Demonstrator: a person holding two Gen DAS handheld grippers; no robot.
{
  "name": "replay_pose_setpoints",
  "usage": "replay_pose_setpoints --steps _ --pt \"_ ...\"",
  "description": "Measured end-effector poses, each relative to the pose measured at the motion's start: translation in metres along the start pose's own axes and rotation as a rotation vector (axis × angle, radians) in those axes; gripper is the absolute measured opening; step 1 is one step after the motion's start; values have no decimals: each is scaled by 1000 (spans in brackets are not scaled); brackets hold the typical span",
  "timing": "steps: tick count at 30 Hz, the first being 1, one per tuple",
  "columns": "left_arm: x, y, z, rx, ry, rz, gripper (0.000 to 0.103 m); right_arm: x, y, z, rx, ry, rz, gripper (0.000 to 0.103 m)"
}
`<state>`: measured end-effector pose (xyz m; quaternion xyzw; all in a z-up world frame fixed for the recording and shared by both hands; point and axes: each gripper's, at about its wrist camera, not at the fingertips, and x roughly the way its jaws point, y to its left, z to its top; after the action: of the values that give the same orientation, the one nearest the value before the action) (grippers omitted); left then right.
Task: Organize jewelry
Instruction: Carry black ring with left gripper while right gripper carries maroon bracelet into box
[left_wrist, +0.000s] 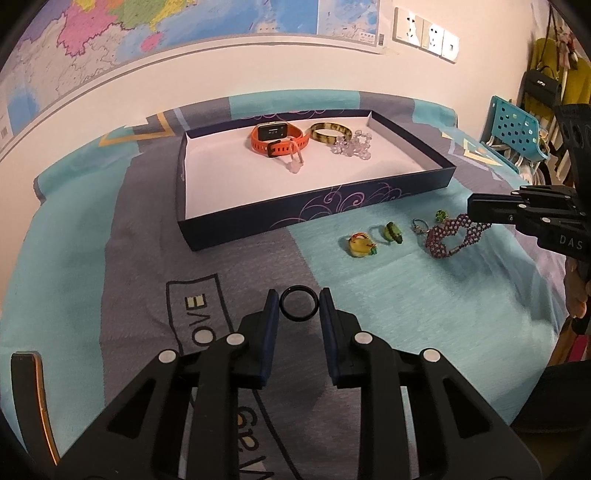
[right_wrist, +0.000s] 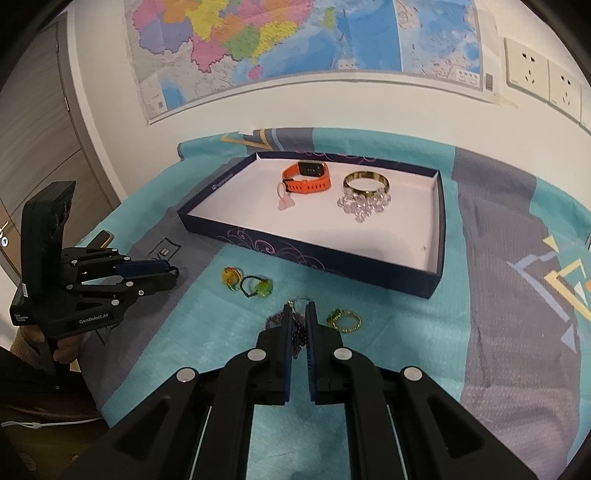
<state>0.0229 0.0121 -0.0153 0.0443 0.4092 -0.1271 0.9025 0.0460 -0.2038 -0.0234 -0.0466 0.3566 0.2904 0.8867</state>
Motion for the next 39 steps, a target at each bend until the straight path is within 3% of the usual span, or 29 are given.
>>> replay_pose_setpoints --steps 19,39 --pt "-11 -7 16 30 -56 -25 23 -16 12 26 -67 -63 -8 5" --pt "-5 -10 56 66 -108 -26 23 -21 -3 68 -63 -142 -23 5"
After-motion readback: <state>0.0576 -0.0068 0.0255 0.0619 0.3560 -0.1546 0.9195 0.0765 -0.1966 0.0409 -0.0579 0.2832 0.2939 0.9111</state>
